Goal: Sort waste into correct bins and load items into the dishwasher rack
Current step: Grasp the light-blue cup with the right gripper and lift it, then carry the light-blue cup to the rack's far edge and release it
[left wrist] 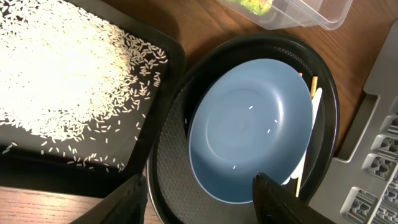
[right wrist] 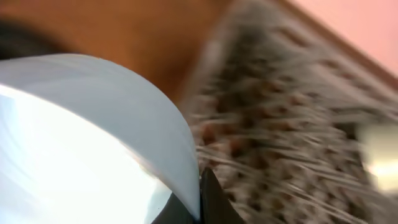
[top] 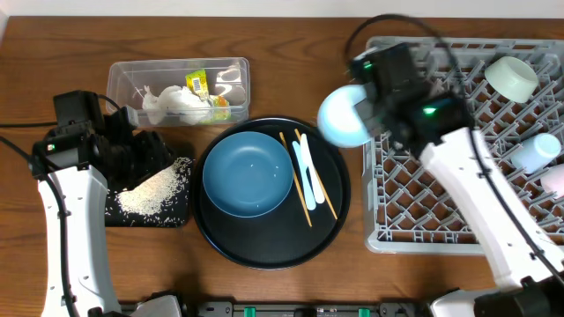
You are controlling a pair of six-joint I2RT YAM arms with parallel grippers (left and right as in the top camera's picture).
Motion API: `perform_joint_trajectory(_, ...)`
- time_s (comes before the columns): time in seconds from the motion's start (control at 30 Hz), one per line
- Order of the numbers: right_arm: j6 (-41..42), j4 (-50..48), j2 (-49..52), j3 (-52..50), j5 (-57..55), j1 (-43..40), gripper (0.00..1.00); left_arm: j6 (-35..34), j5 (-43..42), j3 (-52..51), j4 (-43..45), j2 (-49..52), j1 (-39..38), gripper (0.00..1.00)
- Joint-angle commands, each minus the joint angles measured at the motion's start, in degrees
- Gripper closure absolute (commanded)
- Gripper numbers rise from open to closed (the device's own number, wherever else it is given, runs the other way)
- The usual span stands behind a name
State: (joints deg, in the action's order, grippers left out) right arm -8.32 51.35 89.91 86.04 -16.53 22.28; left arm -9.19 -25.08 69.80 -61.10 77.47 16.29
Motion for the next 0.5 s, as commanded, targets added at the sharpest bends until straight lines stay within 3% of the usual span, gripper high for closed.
perform_joint_trajectory(0.0,2.34,-1.16,0.52,0.31,-12.74,-4.09,0.99,0.24,0.50,0.28,-0.15,-0.31,0.17,0.44)
perform_joint_trajectory(0.27,17.03,-10.14,1.73,0.31,-34.67,-14.69,0.99,0.24,0.50,0.26,-0.15,-0.31,0.17,0.44)
perform_joint_trajectory(0.47,17.05,-15.98,5.73,0.31,-50.71,-18.58,0.99,0.24,0.50,0.28,-0.22,-0.31,0.17,0.44)
